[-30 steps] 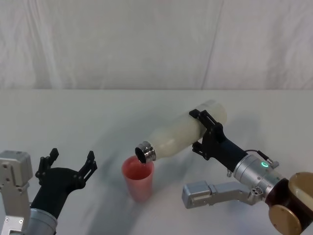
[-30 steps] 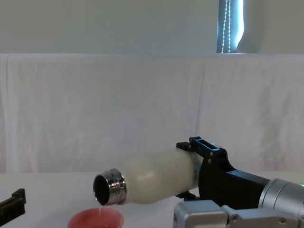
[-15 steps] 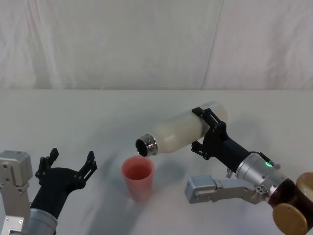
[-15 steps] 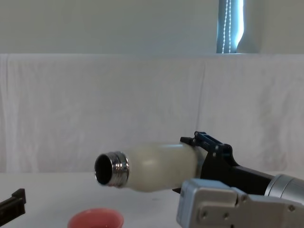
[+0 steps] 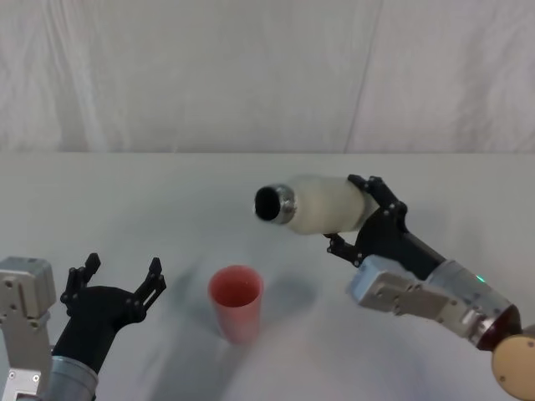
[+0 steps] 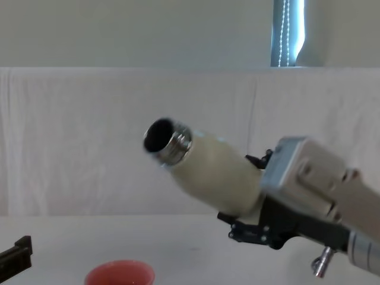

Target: Grasp the thermos with one hand and pour water into the cup lid.

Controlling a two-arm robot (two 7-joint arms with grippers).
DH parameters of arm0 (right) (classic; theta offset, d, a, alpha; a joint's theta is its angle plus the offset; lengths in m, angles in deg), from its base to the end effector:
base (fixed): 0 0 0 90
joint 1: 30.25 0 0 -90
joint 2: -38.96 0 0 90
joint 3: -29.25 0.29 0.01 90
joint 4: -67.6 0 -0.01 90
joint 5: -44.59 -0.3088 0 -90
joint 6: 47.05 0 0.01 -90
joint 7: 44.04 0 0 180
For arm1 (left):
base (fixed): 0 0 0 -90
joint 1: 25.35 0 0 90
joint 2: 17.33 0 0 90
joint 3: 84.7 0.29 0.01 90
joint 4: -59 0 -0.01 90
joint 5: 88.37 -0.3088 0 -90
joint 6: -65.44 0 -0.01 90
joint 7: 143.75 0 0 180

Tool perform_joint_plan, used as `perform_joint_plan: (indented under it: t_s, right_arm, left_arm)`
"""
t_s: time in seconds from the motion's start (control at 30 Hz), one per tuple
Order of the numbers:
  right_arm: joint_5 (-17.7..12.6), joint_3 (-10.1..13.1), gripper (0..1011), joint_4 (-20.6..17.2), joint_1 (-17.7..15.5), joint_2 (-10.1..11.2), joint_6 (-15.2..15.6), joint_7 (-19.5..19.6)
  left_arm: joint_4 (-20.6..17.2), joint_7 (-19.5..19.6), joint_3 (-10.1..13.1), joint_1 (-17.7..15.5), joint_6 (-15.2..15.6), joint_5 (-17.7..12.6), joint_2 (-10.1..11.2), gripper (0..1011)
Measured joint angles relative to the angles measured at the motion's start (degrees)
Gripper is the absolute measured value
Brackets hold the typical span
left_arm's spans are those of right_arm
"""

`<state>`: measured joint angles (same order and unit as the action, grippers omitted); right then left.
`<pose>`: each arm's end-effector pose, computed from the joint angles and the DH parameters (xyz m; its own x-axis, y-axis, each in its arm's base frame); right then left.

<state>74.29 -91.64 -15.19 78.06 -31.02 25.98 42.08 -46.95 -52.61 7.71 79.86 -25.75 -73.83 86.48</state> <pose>0.3817 0.0424 -0.2682 0.3029 -0.4580 0.8358 0.7384 0.6672 0.0981 0.2530 0.0376 -0.2852 0.1244 0.9917 -0.0325 -0.9921 0.1239 -0.0176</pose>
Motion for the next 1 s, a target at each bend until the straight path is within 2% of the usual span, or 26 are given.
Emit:
perform_joint_plan:
  t_s: [0.3, 0.7, 0.8, 1.0]
  right_arm:
    - [-10.50, 5.41, 951, -2.77, -3.95, -0.25, 0.94, -5.28]
    - [-20.29, 11.35, 951, -6.72, -8.85, -0.68, 3.81, -9.41]
    - [-23.63, 13.15, 950, -8.16, -10.28, -1.09, 5.21, -10.62]
    - [-28.37, 15.35, 950, -9.80, -11.97, -1.88, 7.38, -11.97]
  left_arm:
    - [0.00, 0.00, 0.00, 0.00, 0.00, 0.00, 0.00, 1001]
    - [0.00, 0.00, 0.00, 0.00, 0.00, 0.00, 0.00, 1001]
    - [0.00, 0.00, 0.00, 0.00, 0.00, 0.00, 0.00, 1001]
    - [0.00, 0.00, 0.00, 0.00, 0.00, 0.00, 0.00, 1001]
